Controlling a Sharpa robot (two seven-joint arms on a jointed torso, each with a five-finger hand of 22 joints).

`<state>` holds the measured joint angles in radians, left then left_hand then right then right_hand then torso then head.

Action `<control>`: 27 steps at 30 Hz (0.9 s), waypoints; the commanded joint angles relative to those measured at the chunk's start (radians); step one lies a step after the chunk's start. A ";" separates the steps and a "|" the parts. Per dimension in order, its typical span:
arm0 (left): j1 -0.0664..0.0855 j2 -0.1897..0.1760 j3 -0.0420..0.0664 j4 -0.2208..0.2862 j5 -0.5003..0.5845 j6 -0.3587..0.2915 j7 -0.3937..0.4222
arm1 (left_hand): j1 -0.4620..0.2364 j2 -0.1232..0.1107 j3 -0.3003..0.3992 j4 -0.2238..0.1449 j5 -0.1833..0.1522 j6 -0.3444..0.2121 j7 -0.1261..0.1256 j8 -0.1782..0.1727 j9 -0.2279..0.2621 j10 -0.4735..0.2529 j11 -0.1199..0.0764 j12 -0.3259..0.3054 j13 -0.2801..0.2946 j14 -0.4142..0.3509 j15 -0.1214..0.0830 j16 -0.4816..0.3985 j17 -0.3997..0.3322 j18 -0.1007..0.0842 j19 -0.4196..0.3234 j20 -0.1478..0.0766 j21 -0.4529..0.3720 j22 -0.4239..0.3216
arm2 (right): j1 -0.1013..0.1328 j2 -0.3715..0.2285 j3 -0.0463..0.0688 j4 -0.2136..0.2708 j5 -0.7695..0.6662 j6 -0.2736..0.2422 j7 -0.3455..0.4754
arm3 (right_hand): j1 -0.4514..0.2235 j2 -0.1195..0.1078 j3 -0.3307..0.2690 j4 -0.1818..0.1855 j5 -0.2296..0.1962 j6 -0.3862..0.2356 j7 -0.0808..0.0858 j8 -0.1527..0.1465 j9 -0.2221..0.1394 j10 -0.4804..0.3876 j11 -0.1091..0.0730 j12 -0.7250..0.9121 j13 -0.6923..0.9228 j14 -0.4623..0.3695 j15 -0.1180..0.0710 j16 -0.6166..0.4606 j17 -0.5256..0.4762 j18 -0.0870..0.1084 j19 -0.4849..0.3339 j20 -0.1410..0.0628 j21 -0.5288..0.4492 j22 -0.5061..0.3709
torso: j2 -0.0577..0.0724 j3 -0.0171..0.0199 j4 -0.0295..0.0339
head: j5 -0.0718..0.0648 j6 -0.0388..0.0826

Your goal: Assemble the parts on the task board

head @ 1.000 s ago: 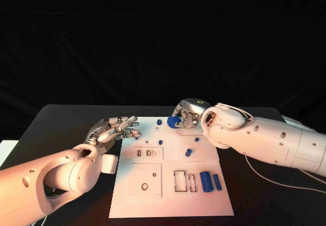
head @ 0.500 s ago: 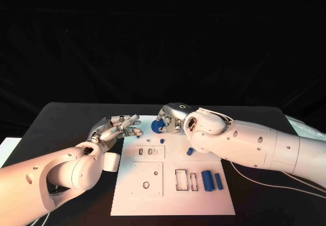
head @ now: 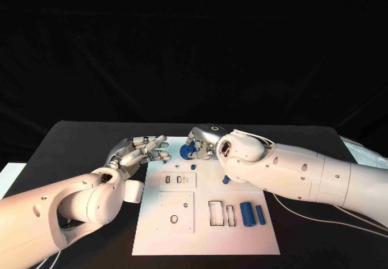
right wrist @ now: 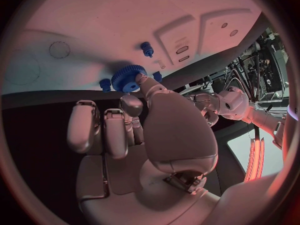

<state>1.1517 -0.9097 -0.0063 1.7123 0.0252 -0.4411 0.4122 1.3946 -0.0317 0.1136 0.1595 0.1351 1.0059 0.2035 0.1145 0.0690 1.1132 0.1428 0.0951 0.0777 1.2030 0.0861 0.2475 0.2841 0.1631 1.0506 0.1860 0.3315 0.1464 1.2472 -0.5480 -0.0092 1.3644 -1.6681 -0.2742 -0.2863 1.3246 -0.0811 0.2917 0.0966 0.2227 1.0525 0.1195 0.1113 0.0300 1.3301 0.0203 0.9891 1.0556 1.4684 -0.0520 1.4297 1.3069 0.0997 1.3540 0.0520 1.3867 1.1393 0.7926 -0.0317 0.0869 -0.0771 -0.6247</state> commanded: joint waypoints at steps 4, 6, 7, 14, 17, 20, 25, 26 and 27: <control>0.001 0.002 0.001 0.000 0.001 0.023 0.005 | 0.011 -0.001 0.001 -0.006 -0.005 -0.001 0.004 -0.005 0.000 0.001 0.002 -0.005 0.002 -0.006 -0.002 -0.007 0.002 0.018 -0.003 0.005 -0.006 -0.001 | -0.002 0.003 -0.002 -0.004 -0.038 -0.006 -0.049 | -0.030 -0.031 0.005 0.009 -0.046 -0.028 0.011 -0.045 0.056 -0.048 0.018 -0.090 -0.069 0.056 0.014 -0.004 0.000 -0.015 -0.001 0.015 0.000 -0.006 | 0.000 0.0002 0.0009 | -0.003 0.000; 0.001 0.002 0.001 0.000 0.001 0.023 0.004 | 0.011 -0.001 0.001 -0.006 -0.005 -0.001 0.004 -0.005 0.000 0.001 0.002 -0.005 0.002 -0.006 -0.002 -0.007 0.002 0.018 -0.003 0.005 -0.006 -0.001 | -0.002 0.003 -0.002 -0.004 -0.040 -0.013 -0.052 | -0.036 -0.043 0.003 0.012 -0.061 -0.063 0.018 -0.052 0.047 -0.059 0.025 -0.110 -0.083 0.056 0.020 -0.004 0.001 -0.014 -0.003 0.020 -0.001 -0.008 | 0.000 0.0000 0.0009 | -0.003 0.000; 0.001 0.002 0.001 0.000 0.001 0.023 0.004 | 0.011 -0.001 0.001 -0.006 -0.005 -0.001 0.004 -0.005 0.000 0.001 0.002 -0.005 0.002 -0.006 -0.002 -0.007 0.002 0.018 -0.003 0.005 -0.006 -0.001 | -0.002 0.003 -0.002 -0.005 -0.040 -0.014 -0.053 | -0.039 -0.048 0.001 0.014 -0.067 -0.076 0.020 -0.052 0.043 -0.062 0.027 -0.116 -0.087 0.056 0.023 -0.004 0.001 -0.014 -0.004 0.022 -0.002 -0.009 | 0.000 -0.0004 0.0012 | -0.004 0.000; 0.001 0.003 0.001 -0.001 0.001 0.024 0.003 | 0.011 -0.001 0.001 -0.006 -0.005 -0.001 0.004 -0.005 0.000 0.001 0.002 -0.005 0.002 -0.006 -0.002 -0.007 0.002 0.018 -0.003 0.005 -0.006 -0.001 | -0.002 0.003 -0.002 -0.008 -0.033 -0.008 -0.050 | -0.073 -0.081 -0.056 0.070 -0.052 -0.142 0.035 -0.048 0.036 -0.078 0.042 -0.135 -0.098 0.055 0.037 -0.003 0.005 -0.012 -0.008 0.038 -0.004 -0.013 | 0.000 -0.0005 0.0010 | -0.004 0.000; 0.001 0.003 0.001 -0.001 0.001 0.025 0.003 | 0.011 -0.001 0.001 -0.006 -0.005 -0.001 0.004 -0.005 0.000 0.001 0.002 -0.005 0.002 -0.006 -0.002 -0.007 0.002 0.018 -0.003 0.005 -0.006 -0.001 | -0.002 0.003 -0.002 -0.009 -0.025 0.003 -0.047 | -0.073 -0.081 -0.080 0.096 -0.038 -0.142 0.035 -0.045 0.038 -0.078 0.043 -0.132 -0.095 0.055 0.038 -0.003 0.005 -0.012 -0.009 0.040 -0.005 -0.013 | 0.000 -0.0005 0.0011 | -0.004 0.000; 0.001 0.003 0.001 -0.001 0.001 0.025 0.002 | 0.012 -0.001 0.001 -0.007 -0.005 -0.001 0.004 -0.006 0.000 0.001 0.002 -0.006 0.002 -0.007 -0.002 -0.007 0.003 0.018 -0.003 0.005 -0.006 -0.001 | -0.002 0.002 -0.002 -0.008 -0.017 0.009 -0.045 | -0.072 -0.079 -0.094 0.115 -0.027 -0.137 0.034 -0.042 0.040 -0.077 0.043 -0.126 -0.090 0.055 0.038 -0.002 0.006 -0.012 -0.008 0.041 -0.004 -0.012 | 0.000 -0.0007 0.0007 | -0.004 0.000; 0.001 0.002 0.001 -0.001 0.001 0.025 0.002 | 0.012 -0.001 0.001 -0.007 -0.005 -0.001 0.004 -0.006 0.000 0.001 0.002 -0.006 0.002 -0.007 -0.002 -0.007 0.003 0.018 -0.003 0.005 -0.006 -0.001 | -0.002 -0.006 -0.002 -0.003 -0.003 -0.007 -0.038 | -0.072 -0.075 -0.104 0.134 -0.015 -0.129 0.032 -0.038 0.042 -0.072 0.042 -0.116 -0.080 0.055 0.037 -0.002 0.006 -0.012 -0.007 0.040 -0.003 -0.010 | 0.000 -0.0004 0.0016 | -0.005 -0.001; 0.001 0.002 0.001 -0.001 0.001 0.025 0.002 | 0.012 -0.001 0.001 -0.007 -0.005 -0.001 0.004 -0.006 0.000 0.001 0.002 -0.006 0.002 -0.007 -0.002 -0.007 0.003 0.018 -0.003 0.005 -0.006 -0.001 | -0.002 -0.010 -0.002 0.000 -0.001 -0.016 -0.035 | -0.070 -0.074 -0.106 0.138 -0.011 -0.126 0.031 -0.038 0.042 -0.070 0.041 -0.111 -0.076 0.055 0.037 -0.002 0.006 -0.013 -0.006 0.040 -0.002 -0.008 | 0.000 -0.0001 0.0014 | -0.004 -0.001; 0.001 0.002 0.001 -0.002 0.001 0.025 0.001 | 0.012 -0.001 0.001 -0.007 -0.005 -0.001 0.004 -0.006 0.000 0.001 0.002 -0.006 0.002 -0.007 -0.002 -0.007 0.003 0.018 -0.003 0.005 -0.006 -0.001 | -0.003 -0.015 -0.002 0.003 0.004 -0.027 -0.028 | -0.069 -0.072 -0.106 0.140 -0.008 -0.124 0.031 -0.037 0.042 -0.068 0.040 -0.106 -0.072 0.055 0.036 -0.002 0.006 -0.013 -0.005 0.040 -0.001 -0.006 | 0.000 0.0002 0.0013 | -0.004 -0.001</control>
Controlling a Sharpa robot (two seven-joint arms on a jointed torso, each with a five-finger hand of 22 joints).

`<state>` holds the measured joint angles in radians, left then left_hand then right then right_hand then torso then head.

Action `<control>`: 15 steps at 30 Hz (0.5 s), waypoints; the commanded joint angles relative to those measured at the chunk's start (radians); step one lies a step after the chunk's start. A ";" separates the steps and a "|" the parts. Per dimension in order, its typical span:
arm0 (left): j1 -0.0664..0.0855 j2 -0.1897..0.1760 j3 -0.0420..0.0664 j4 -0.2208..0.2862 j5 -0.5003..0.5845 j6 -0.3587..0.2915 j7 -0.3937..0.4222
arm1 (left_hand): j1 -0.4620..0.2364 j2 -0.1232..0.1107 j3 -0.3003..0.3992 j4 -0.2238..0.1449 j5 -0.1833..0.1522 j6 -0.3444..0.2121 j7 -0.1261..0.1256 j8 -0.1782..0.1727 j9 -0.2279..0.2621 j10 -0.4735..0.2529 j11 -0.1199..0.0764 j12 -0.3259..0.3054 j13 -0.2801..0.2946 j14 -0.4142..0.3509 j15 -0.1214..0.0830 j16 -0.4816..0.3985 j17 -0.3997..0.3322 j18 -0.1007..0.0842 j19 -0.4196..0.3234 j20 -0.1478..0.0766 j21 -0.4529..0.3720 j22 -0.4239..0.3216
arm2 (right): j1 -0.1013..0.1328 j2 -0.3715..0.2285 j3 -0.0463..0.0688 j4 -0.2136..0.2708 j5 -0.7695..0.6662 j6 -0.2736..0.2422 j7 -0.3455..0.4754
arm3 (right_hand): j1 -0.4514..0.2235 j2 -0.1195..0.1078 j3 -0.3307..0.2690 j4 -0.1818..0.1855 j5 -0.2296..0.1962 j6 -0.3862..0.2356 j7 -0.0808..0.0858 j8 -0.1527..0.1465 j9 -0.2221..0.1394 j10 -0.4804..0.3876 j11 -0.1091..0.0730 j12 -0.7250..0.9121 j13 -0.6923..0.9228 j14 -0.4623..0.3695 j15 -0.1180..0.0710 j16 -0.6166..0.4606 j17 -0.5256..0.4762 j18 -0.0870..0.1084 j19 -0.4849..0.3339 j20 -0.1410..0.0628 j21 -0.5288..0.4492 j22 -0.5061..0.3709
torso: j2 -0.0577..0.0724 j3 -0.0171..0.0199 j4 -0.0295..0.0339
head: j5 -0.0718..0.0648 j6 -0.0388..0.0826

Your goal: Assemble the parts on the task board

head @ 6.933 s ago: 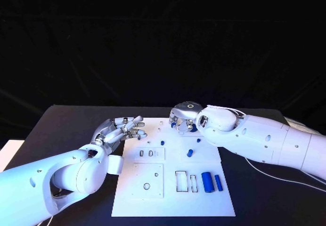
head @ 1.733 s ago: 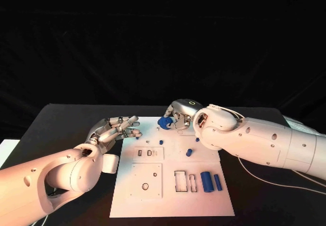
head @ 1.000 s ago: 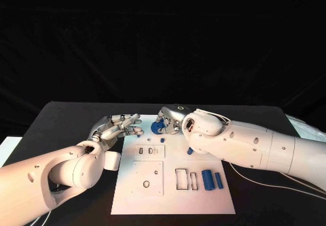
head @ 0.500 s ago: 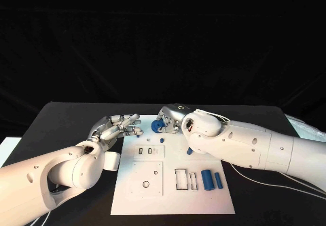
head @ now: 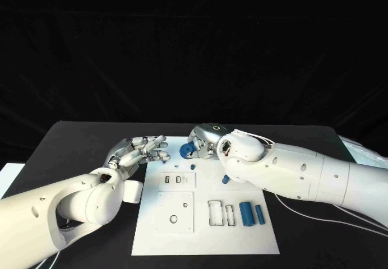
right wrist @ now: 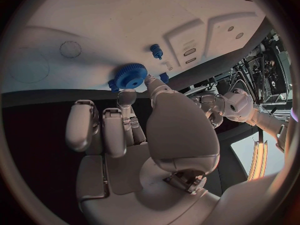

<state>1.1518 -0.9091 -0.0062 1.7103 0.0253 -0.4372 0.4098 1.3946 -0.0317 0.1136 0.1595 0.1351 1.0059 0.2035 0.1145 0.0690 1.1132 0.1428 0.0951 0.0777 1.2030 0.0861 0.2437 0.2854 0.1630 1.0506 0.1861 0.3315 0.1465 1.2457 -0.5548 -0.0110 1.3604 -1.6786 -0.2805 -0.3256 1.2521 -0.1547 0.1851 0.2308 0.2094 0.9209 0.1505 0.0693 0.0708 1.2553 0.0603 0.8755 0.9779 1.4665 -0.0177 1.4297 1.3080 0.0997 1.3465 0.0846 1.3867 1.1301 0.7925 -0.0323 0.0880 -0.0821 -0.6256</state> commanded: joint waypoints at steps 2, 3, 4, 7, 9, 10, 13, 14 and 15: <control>0.001 0.000 0.001 0.000 0.001 0.021 0.003 | 0.012 -0.001 0.001 -0.007 -0.005 -0.001 0.004 -0.006 0.000 0.001 0.002 -0.006 0.002 -0.007 -0.002 -0.003 0.002 0.018 -0.003 0.005 -0.006 -0.001 | -0.003 -0.020 0.000 0.015 0.039 -0.033 0.043 | 0.011 0.007 0.001 0.009 0.014 0.018 -0.003 0.010 0.003 0.019 -0.002 0.030 0.025 0.058 0.000 0.000 0.009 -0.015 0.008 0.006 0.004 0.013 | -0.001 0.0019 -0.0015 | 0.002 0.001; 0.001 0.000 0.001 0.000 0.001 0.021 0.003 | 0.012 -0.001 0.001 -0.007 -0.005 -0.001 0.004 -0.006 0.000 0.001 0.002 -0.006 0.002 -0.007 -0.002 -0.003 0.002 0.018 -0.003 0.005 -0.006 -0.001 | -0.003 -0.022 0.000 0.015 0.043 -0.031 0.047 | 0.014 0.010 0.002 0.009 0.015 0.022 -0.004 0.011 0.004 0.023 -0.003 0.038 0.031 0.059 -0.001 0.001 0.011 -0.016 0.009 0.005 0.005 0.016 | -0.001 0.0021 -0.0032 | 0.004 0.001; 0.001 -0.001 0.001 0.000 0.001 0.020 0.003 | 0.012 -0.001 0.001 -0.008 -0.005 -0.001 0.004 -0.006 0.000 0.001 0.002 -0.006 0.002 -0.007 -0.002 -0.004 0.002 0.018 -0.003 0.005 -0.006 -0.001 | -0.003 -0.027 0.000 0.017 0.058 -0.021 0.060 | 0.021 0.016 0.005 0.007 0.016 0.028 -0.006 0.013 0.005 0.032 -0.005 0.056 0.047 0.060 -0.002 0.004 0.015 -0.016 0.012 0.004 0.008 0.021 | 0.000 0.0018 -0.0045 | 0.006 0.002; 0.001 -0.002 0.001 0.000 0.001 0.020 0.003 | 0.012 -0.001 0.001 -0.008 -0.005 -0.001 0.004 -0.006 0.000 0.001 0.002 -0.006 0.002 -0.007 -0.002 -0.004 0.002 0.018 -0.003 0.005 -0.006 -0.001 | -0.004 -0.028 0.000 0.014 0.083 0.000 0.070 | 0.018 0.017 0.002 0.009 0.015 0.029 -0.006 0.013 0.004 0.037 -0.005 0.068 0.057 0.061 -0.002 0.006 0.019 -0.017 0.013 0.003 0.009 0.023 | 0.001 0.0033 -0.0054 | 0.004 0.003; 0.001 -0.002 0.001 0.000 0.001 0.020 0.003 | 0.012 -0.001 0.001 -0.008 -0.005 -0.001 0.004 -0.006 0.000 0.001 0.002 -0.006 0.002 -0.007 -0.002 -0.004 0.002 0.018 -0.003 0.005 -0.006 -0.001 | -0.004 -0.026 0.000 0.011 0.092 0.010 0.071 | 0.014 0.017 -0.002 0.012 0.016 0.028 -0.005 0.011 0.003 0.037 -0.004 0.069 0.059 0.061 -0.002 0.007 0.020 -0.017 0.013 0.003 0.009 0.023 | 0.000 0.0026 -0.0037 | 0.003 0.001; 0.001 -0.001 0.001 0.000 0.001 0.020 0.003 | 0.012 -0.001 0.001 -0.008 -0.005 -0.001 0.004 -0.006 0.000 0.001 0.002 -0.006 0.002 -0.007 -0.002 -0.004 0.002 0.018 -0.003 0.005 -0.006 -0.001 | -0.004 -0.024 0.000 0.010 0.096 0.015 0.070 | 0.012 0.017 -0.004 0.013 0.017 0.027 -0.005 0.010 0.003 0.037 -0.004 0.069 0.059 0.061 -0.002 0.007 0.020 -0.017 0.013 0.003 0.009 0.023 | 0.000 0.0028 -0.0032 | 0.003 0.000; 0.001 0.000 0.001 0.000 0.001 0.021 0.003 | 0.013 -0.001 0.002 -0.009 -0.005 -0.002 0.004 -0.006 0.000 0.001 0.002 -0.007 0.002 -0.007 -0.002 -0.004 0.003 0.018 -0.003 0.005 -0.006 -0.001 | -0.004 -0.019 0.000 0.005 0.105 0.034 0.064 | 0.008 0.018 -0.009 0.017 0.019 0.025 -0.004 0.007 0.002 0.036 -0.003 0.069 0.060 0.061 -0.002 0.008 0.022 -0.017 0.013 0.003 0.010 0.023 | 0.000 0.0015 -0.0022 | 0.002 0.001; 0.001 0.000 0.001 0.000 0.001 0.021 0.003 | 0.013 -0.001 0.002 -0.009 -0.005 -0.002 0.004 -0.006 0.000 0.001 0.002 -0.007 0.002 -0.007 -0.002 -0.004 0.003 0.018 -0.003 0.005 -0.006 -0.001 | -0.004 -0.017 0.000 0.003 0.107 0.040 0.061 | 0.007 0.018 -0.010 0.017 0.019 0.024 -0.004 0.007 0.002 0.036 -0.003 0.069 0.060 0.061 -0.002 0.008 0.022 -0.017 0.013 0.003 0.010 0.023 | 0.000 0.0014 -0.0023 | 0.002 0.002; 0.001 0.000 0.001 0.000 0.001 0.021 0.003 | 0.013 -0.001 0.002 -0.009 -0.005 -0.002 0.004 -0.006 0.000 0.001 0.002 -0.007 0.002 -0.007 -0.002 -0.004 0.003 0.018 -0.003 0.005 -0.006 -0.001 | -0.004 -0.015 0.000 0.000 0.109 0.045 0.058 | 0.007 0.018 -0.011 0.018 0.019 0.024 -0.004 0.007 0.001 0.036 -0.003 0.069 0.060 0.061 -0.001 0.008 0.022 -0.017 0.013 0.003 0.010 0.023 | 0.000 0.0012 -0.0031 | 0.002 0.001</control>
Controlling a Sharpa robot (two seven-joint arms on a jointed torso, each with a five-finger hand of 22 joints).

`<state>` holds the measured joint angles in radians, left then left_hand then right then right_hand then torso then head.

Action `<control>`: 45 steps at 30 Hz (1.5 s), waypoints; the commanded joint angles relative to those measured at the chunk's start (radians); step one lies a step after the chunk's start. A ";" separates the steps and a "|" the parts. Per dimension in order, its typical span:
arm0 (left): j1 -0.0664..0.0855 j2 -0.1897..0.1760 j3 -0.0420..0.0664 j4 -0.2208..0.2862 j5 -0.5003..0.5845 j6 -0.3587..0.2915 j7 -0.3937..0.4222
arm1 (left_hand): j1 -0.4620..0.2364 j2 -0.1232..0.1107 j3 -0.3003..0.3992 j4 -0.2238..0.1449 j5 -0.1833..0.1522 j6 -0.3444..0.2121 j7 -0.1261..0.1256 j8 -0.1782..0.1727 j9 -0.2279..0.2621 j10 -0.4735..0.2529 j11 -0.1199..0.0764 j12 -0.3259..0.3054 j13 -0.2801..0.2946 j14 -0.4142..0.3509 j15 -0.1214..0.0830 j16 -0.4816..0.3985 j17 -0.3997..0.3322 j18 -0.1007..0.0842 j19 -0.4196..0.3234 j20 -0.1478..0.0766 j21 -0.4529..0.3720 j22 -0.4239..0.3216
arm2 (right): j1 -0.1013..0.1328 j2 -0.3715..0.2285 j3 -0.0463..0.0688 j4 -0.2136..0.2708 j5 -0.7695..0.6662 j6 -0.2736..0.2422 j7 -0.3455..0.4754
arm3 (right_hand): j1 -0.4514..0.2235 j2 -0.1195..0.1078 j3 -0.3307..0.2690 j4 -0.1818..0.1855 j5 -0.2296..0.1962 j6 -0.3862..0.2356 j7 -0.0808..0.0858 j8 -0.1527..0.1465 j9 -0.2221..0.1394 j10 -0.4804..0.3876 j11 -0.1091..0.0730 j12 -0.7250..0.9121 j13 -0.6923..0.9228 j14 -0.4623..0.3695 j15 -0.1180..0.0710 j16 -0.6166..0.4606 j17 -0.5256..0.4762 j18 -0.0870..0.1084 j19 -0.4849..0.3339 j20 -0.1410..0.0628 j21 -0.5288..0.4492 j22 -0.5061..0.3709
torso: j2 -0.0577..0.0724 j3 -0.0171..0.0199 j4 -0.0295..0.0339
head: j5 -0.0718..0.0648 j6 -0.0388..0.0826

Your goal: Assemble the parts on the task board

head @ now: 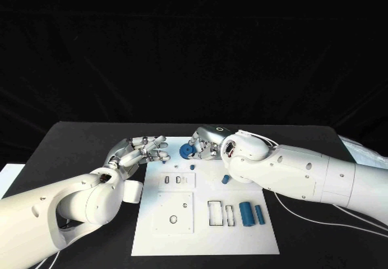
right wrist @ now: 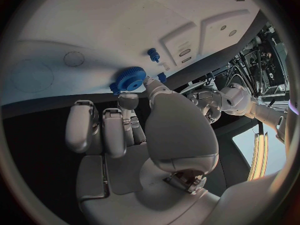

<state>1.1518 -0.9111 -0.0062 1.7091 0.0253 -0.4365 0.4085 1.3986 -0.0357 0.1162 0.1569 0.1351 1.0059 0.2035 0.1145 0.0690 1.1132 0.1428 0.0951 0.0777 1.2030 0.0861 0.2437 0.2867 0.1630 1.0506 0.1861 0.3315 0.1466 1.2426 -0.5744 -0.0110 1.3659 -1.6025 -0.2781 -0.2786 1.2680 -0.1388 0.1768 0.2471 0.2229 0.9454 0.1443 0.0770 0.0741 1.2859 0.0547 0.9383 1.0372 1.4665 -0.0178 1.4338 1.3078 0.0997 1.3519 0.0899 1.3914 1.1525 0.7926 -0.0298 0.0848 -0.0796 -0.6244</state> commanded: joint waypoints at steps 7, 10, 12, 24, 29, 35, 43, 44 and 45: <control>0.001 0.003 0.001 -0.001 0.001 0.021 0.004 | 0.010 0.003 0.000 -0.008 -0.005 -0.002 0.004 -0.007 0.000 0.001 0.002 -0.007 0.002 -0.007 -0.002 -0.005 0.002 0.018 -0.003 0.005 -0.006 -0.002 | -0.001 0.019 0.000 -0.026 0.039 0.073 -0.002 | -0.014 0.003 -0.009 0.006 0.008 -0.004 0.004 -0.004 -0.003 0.002 0.004 0.004 0.000 0.061 -0.001 0.004 0.022 -0.017 0.006 -0.002 0.005 0.000 | 0.000 -0.0015 -0.0001 | -0.001 -0.003; 0.001 0.005 0.001 -0.002 0.001 0.021 0.003 | 0.011 0.003 0.000 -0.008 -0.005 -0.002 0.004 -0.007 0.000 0.001 0.002 -0.007 0.002 -0.008 -0.002 -0.005 0.003 0.018 -0.003 0.005 -0.006 -0.002 | -0.001 0.028 0.000 -0.038 0.041 0.080 -0.008 | -0.017 0.003 -0.013 0.009 0.009 -0.006 0.005 -0.006 -0.004 0.001 0.005 0.004 0.000 0.061 0.000 0.004 0.022 -0.017 0.006 -0.001 0.004 -0.001 | 0.000 -0.0018 0.0010 | -0.001 -0.005; 0.001 0.006 0.001 -0.003 0.001 0.021 0.003 | 0.011 0.003 0.000 -0.008 -0.005 -0.002 0.004 -0.007 0.000 0.001 0.002 -0.007 0.002 -0.008 -0.002 -0.005 0.003 0.018 -0.003 0.005 -0.006 -0.002 | -0.001 0.032 -0.001 -0.043 0.039 0.070 -0.013 | -0.018 0.004 -0.015 0.011 0.011 -0.007 0.005 -0.007 -0.004 -0.001 0.005 0.001 -0.001 0.060 0.001 0.003 0.021 -0.017 0.006 -0.001 0.004 -0.001 | 0.001 -0.0018 0.0020 | 0.000 -0.005; 0.001 0.007 0.001 -0.007 0.001 0.023 0.001 | 0.012 0.004 0.001 -0.010 -0.004 -0.002 0.004 -0.007 0.000 0.001 0.002 -0.008 0.001 -0.008 -0.002 -0.005 0.003 0.018 -0.003 0.005 -0.006 -0.002 | -0.005 0.030 -0.001 -0.040 0.016 -0.034 -0.017 | -0.005 0.010 -0.020 0.009 0.044 -0.018 0.008 -0.012 -0.006 -0.004 0.007 0.004 0.004 0.060 0.002 0.003 0.021 -0.017 0.006 0.001 0.005 0.001 | 0.000 0.0001 -0.0011 | 0.001 -0.003; 0.001 0.007 0.001 -0.007 0.001 0.024 0.000 | 0.012 0.004 0.001 -0.010 -0.004 -0.002 0.004 -0.007 0.000 0.001 0.002 -0.008 0.001 -0.008 -0.002 -0.005 0.003 0.018 -0.003 0.005 -0.006 -0.002 | -0.006 0.027 -0.002 -0.039 0.016 -0.035 -0.016 | -0.004 0.010 -0.020 0.008 0.044 -0.018 0.008 -0.013 -0.006 -0.004 0.007 0.003 0.003 0.060 0.003 0.003 0.021 -0.017 0.006 0.001 0.005 0.000 | 0.000 -0.0006 -0.0004 | 0.000 -0.005; 0.001 0.007 0.001 -0.008 0.001 0.025 0.000 | 0.013 0.004 0.002 -0.011 -0.004 -0.002 0.004 -0.008 0.000 0.000 0.002 -0.009 0.001 -0.008 -0.002 -0.006 0.004 0.018 -0.003 0.005 -0.007 -0.002 | -0.008 0.004 -0.001 -0.015 0.021 -0.129 0.019 | 0.010 0.012 -0.017 0.001 0.051 -0.016 0.008 -0.011 -0.005 -0.002 0.007 0.009 0.009 0.059 0.002 0.002 0.018 -0.017 0.006 0.001 0.006 0.001 | -0.001 -0.0001 0.0004 | -0.001 -0.004; 0.001 0.001 0.001 -0.013 0.001 0.025 0.000 | 0.013 0.004 0.002 -0.012 -0.004 -0.002 0.004 -0.008 0.000 0.000 0.002 -0.009 0.001 -0.008 -0.002 -0.006 0.005 0.018 -0.003 0.005 -0.007 -0.002 | -0.005 -0.121 0.008 0.076 0.171 -0.201 0.220 | 0.058 0.023 0.001 -0.030 0.036 0.002 0.003 -0.004 -0.002 0.008 0.002 0.030 0.030 0.059 -0.001 0.001 0.017 -0.017 0.005 -0.001 0.006 0.002 | -0.002 0.0011 -0.0058 | -0.001 -0.001; 0.001 0.000 0.001 -0.013 0.001 0.025 0.000 | 0.014 0.004 0.003 -0.013 -0.004 -0.002 0.005 -0.008 0.000 0.000 0.002 -0.010 0.001 -0.008 -0.002 -0.006 0.005 0.018 -0.003 0.005 -0.007 -0.002 | 0.001 -0.160 0.010 0.094 0.214 -0.188 0.262 | 0.064 0.025 0.003 -0.035 0.033 0.006 0.003 -0.003 -0.002 0.008 0.001 0.031 0.031 0.059 -0.002 0.001 0.018 -0.017 0.005 -0.002 0.006 0.002 | -0.002 0.0011 -0.0063 | -0.003 0.001; 0.001 0.000 0.001 -0.014 0.001 0.025 0.000 | 0.014 0.004 0.003 -0.013 -0.004 -0.002 0.005 -0.008 0.000 -0.001 0.002 -0.010 0.001 -0.008 -0.002 -0.006 0.005 0.018 -0.003 0.005 -0.007 -0.002 | 0.004 -0.184 0.011 0.102 0.239 -0.174 0.287 | 0.071 0.025 0.005 -0.041 0.031 0.009 0.002 -0.002 -0.002 0.008 0.001 0.031 0.032 0.059 -0.002 0.002 0.019 -0.017 0.006 -0.002 0.006 0.003 | -0.003 0.0018 -0.0077 | -0.003 0.004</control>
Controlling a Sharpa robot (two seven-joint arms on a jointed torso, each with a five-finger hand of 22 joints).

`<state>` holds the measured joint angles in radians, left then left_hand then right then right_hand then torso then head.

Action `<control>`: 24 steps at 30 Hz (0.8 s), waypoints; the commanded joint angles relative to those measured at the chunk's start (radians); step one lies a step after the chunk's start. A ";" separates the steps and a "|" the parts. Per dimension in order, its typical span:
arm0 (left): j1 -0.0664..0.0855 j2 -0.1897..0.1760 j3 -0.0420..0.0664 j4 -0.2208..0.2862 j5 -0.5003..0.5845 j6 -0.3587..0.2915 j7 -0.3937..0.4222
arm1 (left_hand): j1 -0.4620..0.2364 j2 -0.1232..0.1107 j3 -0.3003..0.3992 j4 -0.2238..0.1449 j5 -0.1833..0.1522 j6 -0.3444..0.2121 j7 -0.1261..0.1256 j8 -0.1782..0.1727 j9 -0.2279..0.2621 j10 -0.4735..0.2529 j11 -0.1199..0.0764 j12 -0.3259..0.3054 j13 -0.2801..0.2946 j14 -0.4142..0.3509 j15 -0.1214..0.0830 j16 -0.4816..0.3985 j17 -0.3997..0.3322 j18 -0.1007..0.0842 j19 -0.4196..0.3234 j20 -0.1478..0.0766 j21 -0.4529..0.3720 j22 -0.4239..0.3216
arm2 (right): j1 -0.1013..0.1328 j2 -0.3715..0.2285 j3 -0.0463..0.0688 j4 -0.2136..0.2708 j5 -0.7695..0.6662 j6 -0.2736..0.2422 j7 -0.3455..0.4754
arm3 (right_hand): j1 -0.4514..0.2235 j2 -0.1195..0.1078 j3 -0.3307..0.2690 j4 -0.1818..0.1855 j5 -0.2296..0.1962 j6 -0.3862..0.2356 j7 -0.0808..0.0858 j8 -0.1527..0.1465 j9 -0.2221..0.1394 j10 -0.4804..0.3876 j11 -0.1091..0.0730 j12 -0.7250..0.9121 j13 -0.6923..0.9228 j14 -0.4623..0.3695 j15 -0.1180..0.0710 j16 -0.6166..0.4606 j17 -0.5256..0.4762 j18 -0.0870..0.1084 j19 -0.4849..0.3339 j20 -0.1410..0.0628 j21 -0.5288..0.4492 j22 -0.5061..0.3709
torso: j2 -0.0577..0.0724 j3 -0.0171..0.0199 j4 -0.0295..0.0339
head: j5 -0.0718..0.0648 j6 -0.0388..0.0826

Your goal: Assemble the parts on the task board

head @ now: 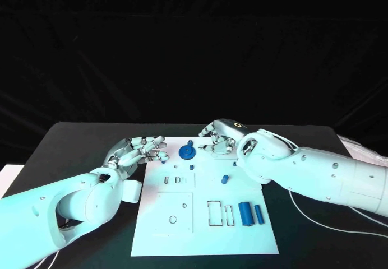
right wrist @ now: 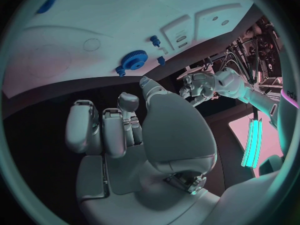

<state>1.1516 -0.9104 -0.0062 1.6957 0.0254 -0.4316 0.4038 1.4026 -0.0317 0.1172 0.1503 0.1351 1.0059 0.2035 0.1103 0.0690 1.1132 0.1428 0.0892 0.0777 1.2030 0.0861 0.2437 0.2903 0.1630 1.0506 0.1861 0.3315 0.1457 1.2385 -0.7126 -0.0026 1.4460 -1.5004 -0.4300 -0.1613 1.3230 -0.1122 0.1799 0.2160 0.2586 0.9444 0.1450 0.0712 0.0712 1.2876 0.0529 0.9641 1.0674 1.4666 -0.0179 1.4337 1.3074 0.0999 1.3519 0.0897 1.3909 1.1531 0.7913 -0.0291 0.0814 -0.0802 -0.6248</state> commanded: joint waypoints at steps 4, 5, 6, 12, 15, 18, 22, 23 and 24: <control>0.001 -0.001 0.001 -0.004 0.001 0.022 0.005 | 0.011 0.000 0.002 -0.007 -0.004 -0.002 0.005 -0.004 0.000 -0.001 0.002 -0.004 0.001 -0.008 -0.002 -0.007 0.002 0.018 -0.003 0.005 -0.007 -0.001 | 0.018 -0.133 0.004 0.025 0.211 0.033 0.244 | 0.052 -0.007 0.012 -0.041 -0.010 0.026 -0.001 0.008 0.003 0.001 -0.001 -0.002 -0.002 0.060 -0.005 0.005 0.025 -0.017 0.006 -0.004 0.008 0.004 | -0.007 0.0042 -0.0135 | -0.006 0.005; 0.001 0.000 0.001 -0.004 0.001 0.023 0.006 | 0.011 0.000 0.002 -0.007 -0.004 -0.002 0.005 -0.004 0.000 -0.001 0.002 -0.004 0.001 -0.008 -0.002 -0.007 0.002 0.018 -0.003 0.005 -0.007 -0.001 | 0.019 -0.152 0.005 0.021 0.223 0.044 0.257 | 0.057 -0.009 0.014 -0.046 -0.011 0.029 -0.002 0.008 0.003 0.001 -0.001 -0.004 -0.003 0.060 -0.006 0.005 0.025 -0.017 0.006 -0.005 0.008 0.005 | -0.007 0.0053 -0.0150 | -0.009 0.006; 0.001 0.000 0.000 -0.005 0.001 0.025 0.006 | 0.011 0.000 0.003 -0.007 -0.004 -0.002 0.004 -0.004 0.000 -0.001 0.002 -0.004 0.001 -0.008 -0.002 -0.007 0.002 0.018 -0.003 0.005 -0.007 -0.001 | 0.019 -0.174 0.005 0.015 0.235 0.057 0.272 | 0.063 -0.011 0.014 -0.051 -0.012 0.030 -0.002 0.008 0.003 0.000 -0.002 -0.006 -0.004 0.060 -0.006 0.005 0.026 -0.017 0.006 -0.005 0.008 0.004 | -0.008 0.0064 -0.0154 | -0.009 0.006; 0.000 0.004 0.000 -0.014 0.001 0.029 0.006 | 0.012 0.000 0.004 -0.009 -0.004 -0.002 0.004 -0.004 0.000 0.000 0.002 -0.005 0.001 -0.008 -0.002 -0.007 0.003 0.018 -0.003 0.005 -0.007 -0.001 | 0.016 -0.247 0.002 -0.025 0.269 0.092 0.319 | 0.075 -0.021 0.014 -0.065 -0.014 0.029 -0.002 0.004 0.001 -0.005 -0.002 -0.018 -0.012 0.060 -0.006 0.006 0.028 -0.017 0.005 -0.006 0.007 0.003 | -0.011 0.0167 -0.0221 | -0.014 0.005; -0.001 0.006 0.000 -0.019 0.000 0.031 0.007 | 0.012 0.000 0.004 -0.009 -0.004 -0.002 0.004 -0.004 0.000 0.000 0.002 -0.005 0.001 -0.008 -0.002 -0.007 0.003 0.018 -0.003 0.005 -0.007 -0.001 | 0.008 -0.264 0.001 -0.048 0.279 0.101 0.329 | 0.076 -0.024 0.013 -0.067 -0.015 0.027 -0.001 0.003 0.000 -0.007 -0.001 -0.022 -0.015 0.060 -0.006 0.006 0.028 -0.017 0.004 -0.006 0.006 0.002 | -0.012 0.0205 -0.0237 | -0.016 0.006; -0.001 0.008 0.000 -0.022 0.000 0.031 0.007 | 0.013 0.001 0.005 -0.011 -0.004 0.000 0.004 -0.004 0.001 0.001 0.002 -0.005 0.001 -0.008 -0.002 -0.007 0.004 0.019 -0.003 0.005 -0.007 -0.001 | 0.000 -0.271 -0.001 -0.067 0.285 0.107 0.335 | 0.076 -0.025 0.012 -0.068 -0.016 0.026 -0.001 0.002 0.000 -0.007 -0.001 -0.023 -0.016 0.060 -0.006 0.005 0.027 -0.017 0.004 -0.006 0.006 0.001 | -0.012 0.0241 -0.0250 | -0.014 0.004; -0.002 0.010 0.000 -0.028 0.000 0.032 0.007 | 0.013 0.001 0.005 -0.011 -0.004 0.000 0.004 -0.004 0.001 0.001 0.002 -0.005 0.001 -0.008 -0.002 -0.007 0.004 0.019 -0.003 0.005 -0.007 -0.001 | -0.017 -0.265 -0.002 -0.097 0.289 0.118 0.336 | 0.076 -0.027 0.011 -0.069 -0.017 0.024 0.000 0.000 -0.001 -0.008 -0.001 -0.026 -0.018 0.060 -0.005 0.005 0.027 -0.017 0.003 -0.006 0.005 0.000 | -0.013 0.0237 -0.0234 | -0.014 0.003; -0.002 0.010 0.000 -0.029 0.000 0.032 0.007 | 0.013 0.001 0.005 -0.011 -0.004 0.000 0.004 -0.004 0.001 0.001 0.002 -0.005 0.001 -0.008 -0.002 -0.007 0.004 0.019 -0.003 0.005 -0.007 -0.001 | -0.021 -0.263 -0.002 -0.103 0.290 0.119 0.336 | 0.076 -0.027 0.011 -0.069 -0.017 0.023 0.000 -0.001 -0.001 -0.010 0.000 -0.029 -0.020 0.059 -0.005 0.005 0.027 -0.017 0.002 -0.006 0.005 -0.001 | -0.013 0.0243 -0.0232 | -0.014 0.002; -0.002 0.010 0.000 -0.030 0.000 0.033 0.007 | 0.013 0.001 0.005 -0.011 -0.004 0.000 0.004 -0.004 0.001 0.001 0.002 -0.005 0.001 -0.008 -0.002 -0.007 0.004 0.019 -0.003 0.005 -0.007 -0.001 | -0.026 -0.260 -0.002 -0.109 0.290 0.120 0.336 | 0.076 -0.027 0.010 -0.069 -0.017 0.023 0.000 -0.001 -0.001 -0.010 0.000 -0.029 -0.021 0.059 -0.005 0.005 0.027 -0.016 0.002 -0.006 0.005 -0.001 | -0.013 0.0231 -0.0231 | -0.014 0.001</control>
<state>1.1499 -0.9026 -0.0067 1.6662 0.0254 -0.4218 0.4035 1.4066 -0.0277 0.1233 0.1443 0.1351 1.0059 0.2035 0.1104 0.0690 1.1132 0.1428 0.0892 0.0777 1.2030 0.0861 0.2437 0.2938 0.1630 1.0506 0.1860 0.3315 0.1458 1.2181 -0.9770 -0.0045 1.3444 -1.2286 -0.3441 0.1457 1.3941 -0.1358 0.1907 0.1529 0.2474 0.9677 0.1434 0.0769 0.0716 1.2876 0.0530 0.9378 1.0475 1.4666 -0.0179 1.4337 1.3081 0.0998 1.3556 0.0859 1.3947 1.1526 0.7793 -0.0059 0.0578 -0.0941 -0.6215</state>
